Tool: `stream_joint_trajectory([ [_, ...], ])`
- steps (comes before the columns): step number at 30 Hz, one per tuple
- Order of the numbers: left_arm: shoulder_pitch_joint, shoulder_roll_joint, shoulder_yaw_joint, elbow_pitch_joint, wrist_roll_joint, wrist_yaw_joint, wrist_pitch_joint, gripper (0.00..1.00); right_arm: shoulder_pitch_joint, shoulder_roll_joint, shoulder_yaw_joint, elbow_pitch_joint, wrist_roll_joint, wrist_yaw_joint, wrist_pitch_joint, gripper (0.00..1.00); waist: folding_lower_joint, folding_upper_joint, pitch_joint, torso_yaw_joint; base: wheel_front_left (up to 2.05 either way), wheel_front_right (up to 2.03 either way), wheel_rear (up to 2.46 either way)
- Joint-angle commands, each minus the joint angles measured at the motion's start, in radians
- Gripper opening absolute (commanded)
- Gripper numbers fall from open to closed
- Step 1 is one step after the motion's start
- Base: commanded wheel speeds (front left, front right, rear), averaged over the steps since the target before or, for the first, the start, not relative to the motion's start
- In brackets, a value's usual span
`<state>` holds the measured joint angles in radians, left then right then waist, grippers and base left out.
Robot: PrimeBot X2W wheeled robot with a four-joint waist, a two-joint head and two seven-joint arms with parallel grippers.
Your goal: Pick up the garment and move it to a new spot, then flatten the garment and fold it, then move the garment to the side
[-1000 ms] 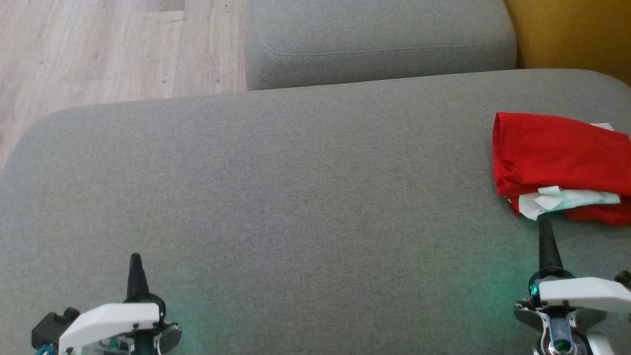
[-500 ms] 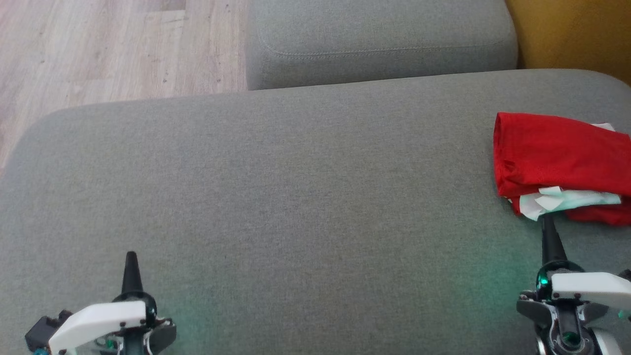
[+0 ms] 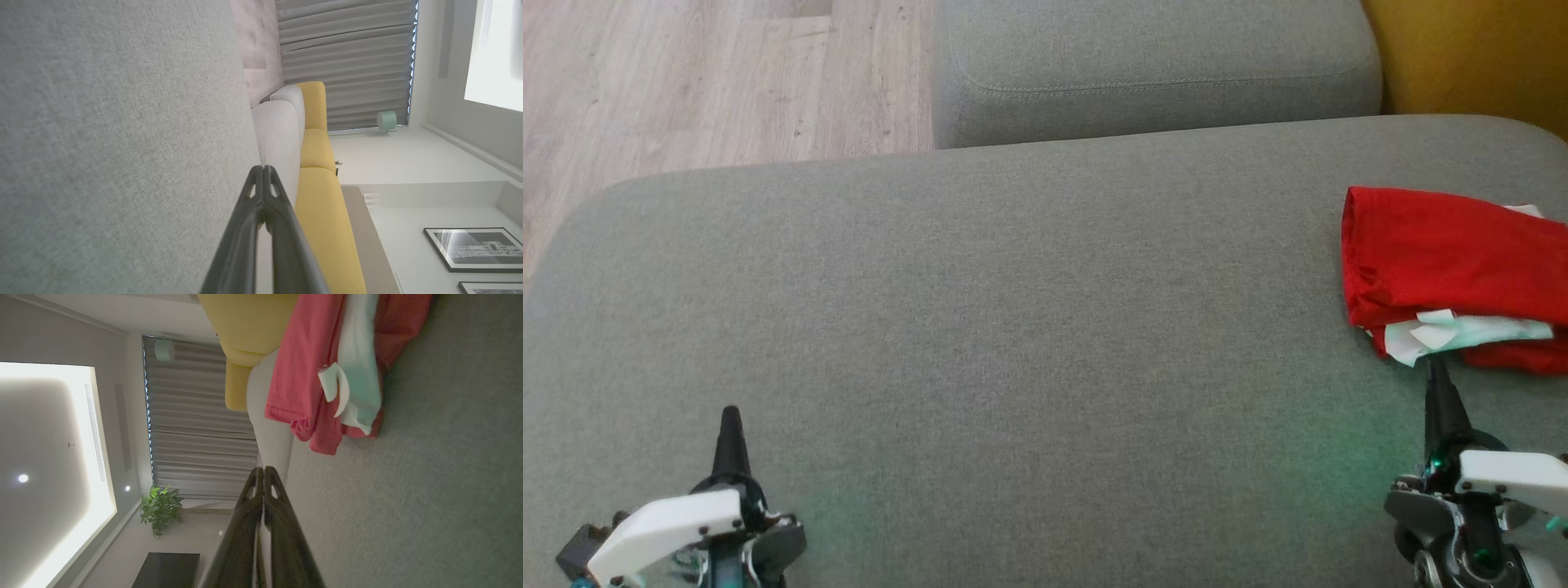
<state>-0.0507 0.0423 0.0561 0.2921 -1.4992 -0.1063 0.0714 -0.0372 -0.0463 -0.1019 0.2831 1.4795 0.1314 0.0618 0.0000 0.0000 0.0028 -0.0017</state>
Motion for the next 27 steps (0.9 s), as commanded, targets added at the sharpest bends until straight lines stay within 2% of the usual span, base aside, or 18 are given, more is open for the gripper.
stream_joint_trajectory([
  [1, -0.051, 0.007, 0.037, -0.037, -0.021, -0.011, 0.012, 0.00, -0.060, -0.017, 0.015, -0.038, 0.029, -0.001, 0.008, 0.00, 0.0000, 0.0000, 0.000, 0.000, 0.00, 0.00, 0.00],
  [11, -0.057, 0.008, 0.057, -0.047, -0.110, -0.024, 0.042, 0.00, -0.069, -0.016, 0.005, -0.039, 0.143, -0.001, 0.038, 0.00, 0.0000, 0.0000, 0.000, 0.002, 0.00, 0.00, 0.00],
  [27, -0.057, 0.008, 0.057, -0.047, -0.110, -0.024, 0.042, 0.00, -0.069, -0.014, 0.002, -0.039, 0.140, -0.001, 0.040, 0.00, 0.0000, 0.0000, 0.000, 0.002, 0.00, 0.00, 0.00],
])
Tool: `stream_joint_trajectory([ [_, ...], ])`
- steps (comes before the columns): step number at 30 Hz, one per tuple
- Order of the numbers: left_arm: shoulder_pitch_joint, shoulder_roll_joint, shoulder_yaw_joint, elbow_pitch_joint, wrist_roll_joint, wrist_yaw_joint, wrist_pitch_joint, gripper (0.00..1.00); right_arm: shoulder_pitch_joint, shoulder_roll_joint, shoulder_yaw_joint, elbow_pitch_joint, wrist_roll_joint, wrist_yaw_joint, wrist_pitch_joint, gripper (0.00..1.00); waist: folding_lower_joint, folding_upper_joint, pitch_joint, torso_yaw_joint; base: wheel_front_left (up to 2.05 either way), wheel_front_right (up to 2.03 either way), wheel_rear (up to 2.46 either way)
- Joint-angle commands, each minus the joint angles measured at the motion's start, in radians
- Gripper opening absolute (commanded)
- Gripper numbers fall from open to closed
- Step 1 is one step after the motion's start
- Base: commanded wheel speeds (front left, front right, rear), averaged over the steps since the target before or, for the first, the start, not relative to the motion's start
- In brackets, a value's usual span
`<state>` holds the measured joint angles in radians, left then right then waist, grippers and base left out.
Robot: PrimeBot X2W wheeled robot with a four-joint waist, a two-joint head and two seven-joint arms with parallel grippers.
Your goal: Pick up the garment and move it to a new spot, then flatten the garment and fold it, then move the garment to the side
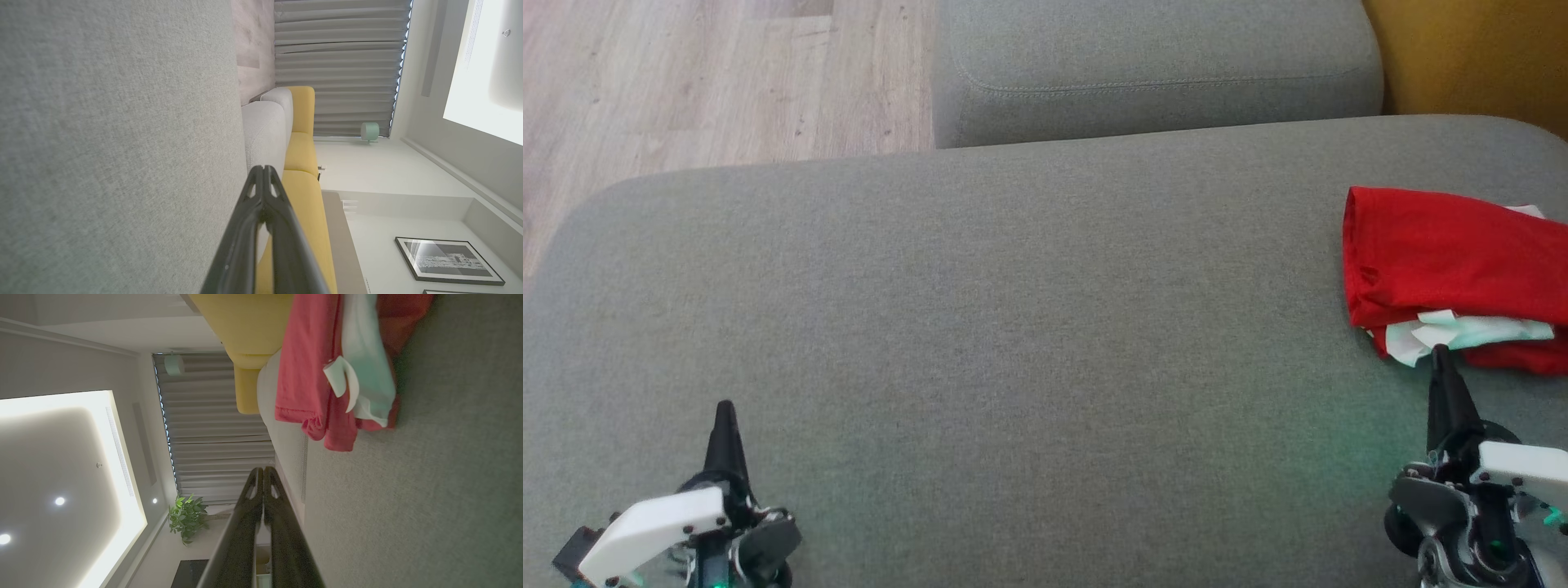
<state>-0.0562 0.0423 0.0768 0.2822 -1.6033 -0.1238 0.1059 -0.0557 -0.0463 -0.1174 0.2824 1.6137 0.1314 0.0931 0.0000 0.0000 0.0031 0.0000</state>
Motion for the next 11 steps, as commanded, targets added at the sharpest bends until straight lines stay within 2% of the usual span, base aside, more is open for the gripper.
stream_joint_trajectory([
  [1, -0.052, 0.008, 0.037, -0.037, -0.006, -0.007, 0.007, 0.00, -0.051, -0.014, 0.017, -0.038, 0.006, -0.001, 0.009, 0.00, 0.0000, 0.0000, 0.000, 0.000, 0.00, 0.00, 0.00],
  [11, -0.052, 0.008, 0.037, -0.037, -0.006, -0.007, 0.007, 0.00, -0.051, -0.013, 0.015, -0.038, 0.004, -0.001, 0.011, 0.00, 0.0000, 0.0000, 0.000, 0.000, 0.00, 0.00, 0.00],
])
